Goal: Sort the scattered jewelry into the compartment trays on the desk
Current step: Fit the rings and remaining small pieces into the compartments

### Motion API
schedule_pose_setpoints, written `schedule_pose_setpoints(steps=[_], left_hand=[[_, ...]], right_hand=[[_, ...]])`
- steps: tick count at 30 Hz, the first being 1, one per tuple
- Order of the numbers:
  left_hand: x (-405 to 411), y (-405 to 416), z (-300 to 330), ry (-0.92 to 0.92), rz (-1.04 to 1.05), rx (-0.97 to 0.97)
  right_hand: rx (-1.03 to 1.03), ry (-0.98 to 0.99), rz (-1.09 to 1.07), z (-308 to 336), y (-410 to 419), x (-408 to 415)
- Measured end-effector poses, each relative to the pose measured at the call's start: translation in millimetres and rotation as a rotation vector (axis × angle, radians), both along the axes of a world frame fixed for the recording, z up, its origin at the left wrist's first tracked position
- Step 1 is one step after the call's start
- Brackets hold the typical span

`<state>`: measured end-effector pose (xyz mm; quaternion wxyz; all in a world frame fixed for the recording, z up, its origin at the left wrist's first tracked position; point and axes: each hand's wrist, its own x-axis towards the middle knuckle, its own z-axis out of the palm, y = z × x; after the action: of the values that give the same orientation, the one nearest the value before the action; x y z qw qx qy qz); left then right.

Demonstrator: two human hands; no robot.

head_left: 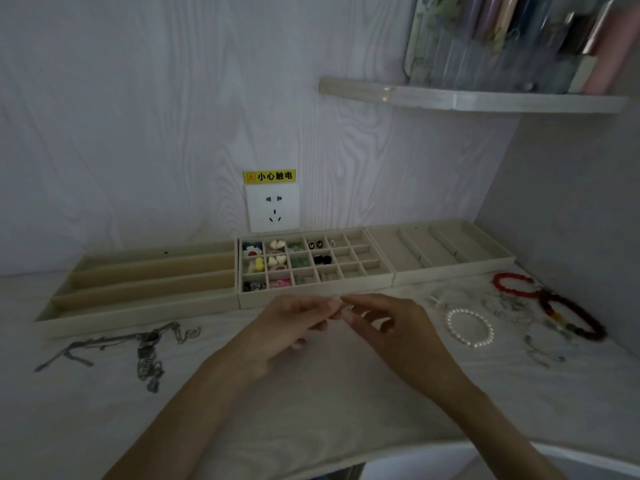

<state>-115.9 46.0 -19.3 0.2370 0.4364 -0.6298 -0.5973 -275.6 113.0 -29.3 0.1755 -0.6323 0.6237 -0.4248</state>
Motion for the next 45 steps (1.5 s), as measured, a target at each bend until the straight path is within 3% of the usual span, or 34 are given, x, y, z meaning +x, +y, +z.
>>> schedule_pose_setpoints(steps=[3, 7, 12, 18, 20, 23, 27, 36, 45], left_hand=[[0.3, -0.1, 1.9, 0.203, 0.036, 0.260], [-0.9, 2.0, 5.1, 0.196, 0.058, 0.301], [0.8, 2.4, 5.4, -0.029, 0.137, 0.028], [1.9, 2.4, 8.9, 0.002, 0.151, -0.167], [7.5, -2.8, 8.7, -0.060, 0.196, -0.344], [23.3, -13.8, 8.6, -0.311, 0.414, -0.641], [36.9, -21.7, 9.1, -0.524, 0.506, -0.728], [36.6, -24.9, 5.6, -0.592, 0.381, -0.701], [38.1, -28.0, 5.2, -0.664, 0.417, -0.694]], right_hand=[[-0.098, -0.117, 0.006, 7.0, -1.6, 3.2], [-0.210, -0.098, 0.001, 14.7, -2.1, 1.6], [-0.206, 0.360, 0.010, 23.9, -8.1, -2.2], [-0.237, 0.844, 0.064, 38.7, -15.2, -3.2], [-0.252, 0.786, 0.097, 43.2, -19.9, -7.2], [-0.175, 0.445, -0.055, 55.8, -52.5, -26.7], [0.121, 0.246, -0.158, 47.7, -115.6, -49.3], [0.228, 0.270, -0.142, 17.9, -165.8, -54.3], [0.283, 0.362, -0.134, 18.4, -175.0, -46.7]])
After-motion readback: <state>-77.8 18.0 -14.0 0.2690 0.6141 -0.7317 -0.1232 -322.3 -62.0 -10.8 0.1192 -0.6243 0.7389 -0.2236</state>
